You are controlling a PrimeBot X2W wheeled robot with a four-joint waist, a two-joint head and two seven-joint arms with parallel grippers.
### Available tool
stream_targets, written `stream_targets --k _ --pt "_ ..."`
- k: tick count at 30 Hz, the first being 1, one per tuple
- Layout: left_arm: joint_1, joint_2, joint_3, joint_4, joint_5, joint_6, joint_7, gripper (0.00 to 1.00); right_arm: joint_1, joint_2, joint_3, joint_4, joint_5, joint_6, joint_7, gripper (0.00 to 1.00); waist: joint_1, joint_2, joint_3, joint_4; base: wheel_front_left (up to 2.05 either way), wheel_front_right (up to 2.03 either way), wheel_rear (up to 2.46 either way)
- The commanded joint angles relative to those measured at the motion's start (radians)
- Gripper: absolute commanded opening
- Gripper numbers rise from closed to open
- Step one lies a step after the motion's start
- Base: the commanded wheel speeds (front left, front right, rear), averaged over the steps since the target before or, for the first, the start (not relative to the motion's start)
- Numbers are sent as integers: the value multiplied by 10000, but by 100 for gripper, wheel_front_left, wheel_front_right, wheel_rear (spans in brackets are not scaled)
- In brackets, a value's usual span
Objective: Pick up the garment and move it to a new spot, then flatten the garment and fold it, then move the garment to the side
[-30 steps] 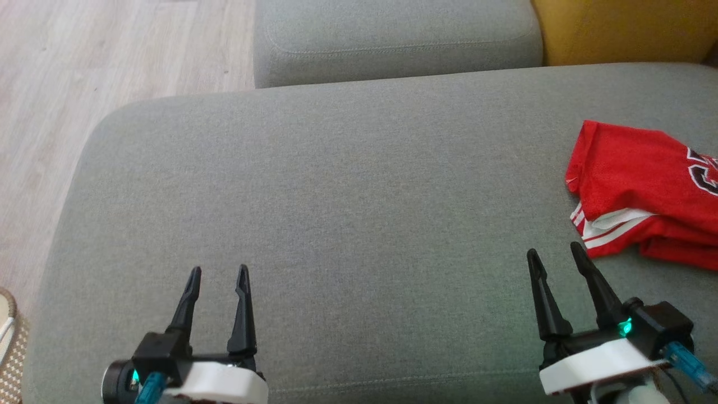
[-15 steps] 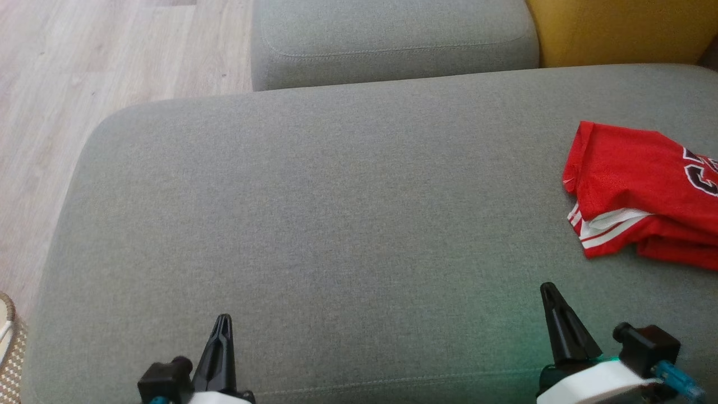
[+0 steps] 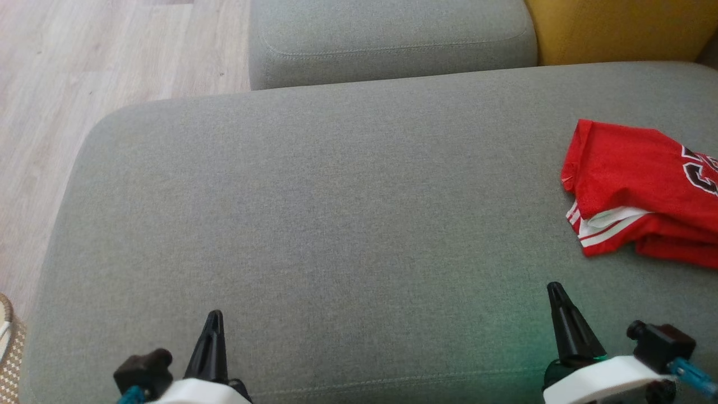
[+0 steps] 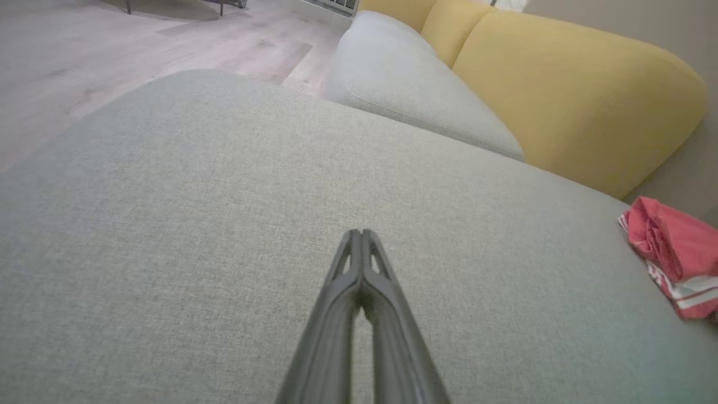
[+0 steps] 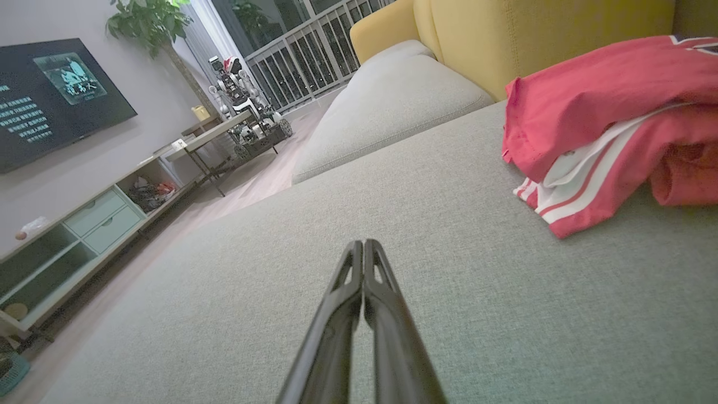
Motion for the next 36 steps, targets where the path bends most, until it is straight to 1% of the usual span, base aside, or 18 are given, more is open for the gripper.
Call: stream_targets --k 1,36 --pt "-502 98 171 -276 -278 -77 26 0 -545 -129 -39 -261 287 -1 39 0 0 0 3 -3 0 0 0" --pt "-1336 218 1020 203 -4627 -814 908 0 -1167 -241 -307 82 4427 -2 962 0 0 0 95 -111 0 0 0"
